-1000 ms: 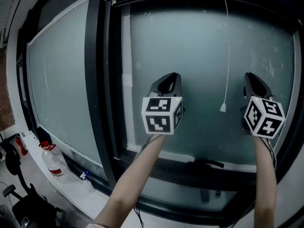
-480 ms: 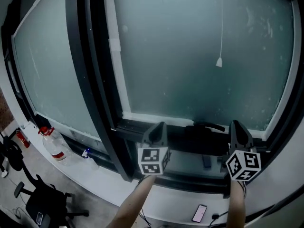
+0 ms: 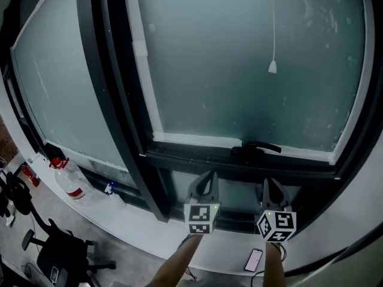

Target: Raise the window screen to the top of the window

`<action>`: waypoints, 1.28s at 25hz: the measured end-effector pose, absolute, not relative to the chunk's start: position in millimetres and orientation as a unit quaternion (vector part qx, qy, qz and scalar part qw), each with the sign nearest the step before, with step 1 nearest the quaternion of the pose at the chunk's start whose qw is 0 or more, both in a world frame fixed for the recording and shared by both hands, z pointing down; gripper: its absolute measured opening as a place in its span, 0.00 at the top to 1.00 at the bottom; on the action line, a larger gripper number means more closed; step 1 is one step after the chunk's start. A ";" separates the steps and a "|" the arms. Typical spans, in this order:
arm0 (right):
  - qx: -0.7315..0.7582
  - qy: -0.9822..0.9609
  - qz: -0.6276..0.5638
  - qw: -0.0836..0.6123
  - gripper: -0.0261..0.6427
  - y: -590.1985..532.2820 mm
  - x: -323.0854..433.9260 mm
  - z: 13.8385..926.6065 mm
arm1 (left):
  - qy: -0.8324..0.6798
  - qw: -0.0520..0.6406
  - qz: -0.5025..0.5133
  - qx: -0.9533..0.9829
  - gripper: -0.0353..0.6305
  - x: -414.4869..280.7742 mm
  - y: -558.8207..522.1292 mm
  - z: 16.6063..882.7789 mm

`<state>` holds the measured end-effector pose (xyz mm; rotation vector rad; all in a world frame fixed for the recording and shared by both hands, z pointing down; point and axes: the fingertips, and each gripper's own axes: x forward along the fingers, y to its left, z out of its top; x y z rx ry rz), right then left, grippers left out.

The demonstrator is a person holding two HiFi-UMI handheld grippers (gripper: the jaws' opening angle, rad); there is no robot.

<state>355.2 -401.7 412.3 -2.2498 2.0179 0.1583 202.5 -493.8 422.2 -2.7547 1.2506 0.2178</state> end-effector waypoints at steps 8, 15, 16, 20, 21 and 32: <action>-0.704 0.710 0.020 -0.004 0.95 -369.6 310.5 452.1 | 0.372 0.005 0.024 -0.928 0.94 186.4 -451.4 487.6; -0.683 0.730 0.011 0.003 0.95 -351.0 301.7 455.7 | 0.378 0.015 0.041 -0.925 0.94 200.0 -423.5 472.3; -0.679 0.734 0.012 0.005 0.95 -346.7 295.7 453.6 | 0.378 0.015 0.044 -0.925 0.94 198.9 -417.8 469.7; -0.683 0.730 0.025 0.006 0.95 -328.1 284.1 446.1 | 0.372 0.022 0.067 -0.925 0.94 194.5 -393.2 454.4; -0.687 0.726 0.024 0.012 0.95 -321.6 278.1 446.0 | 0.370 0.028 0.067 -0.926 0.94 189.2 -385.4 452.7; -0.723 0.690 -0.012 0.010 0.95 -195.0 178.2 479.2 | 0.338 0.009 0.051 -0.940 0.94 75.3 -255.7 476.9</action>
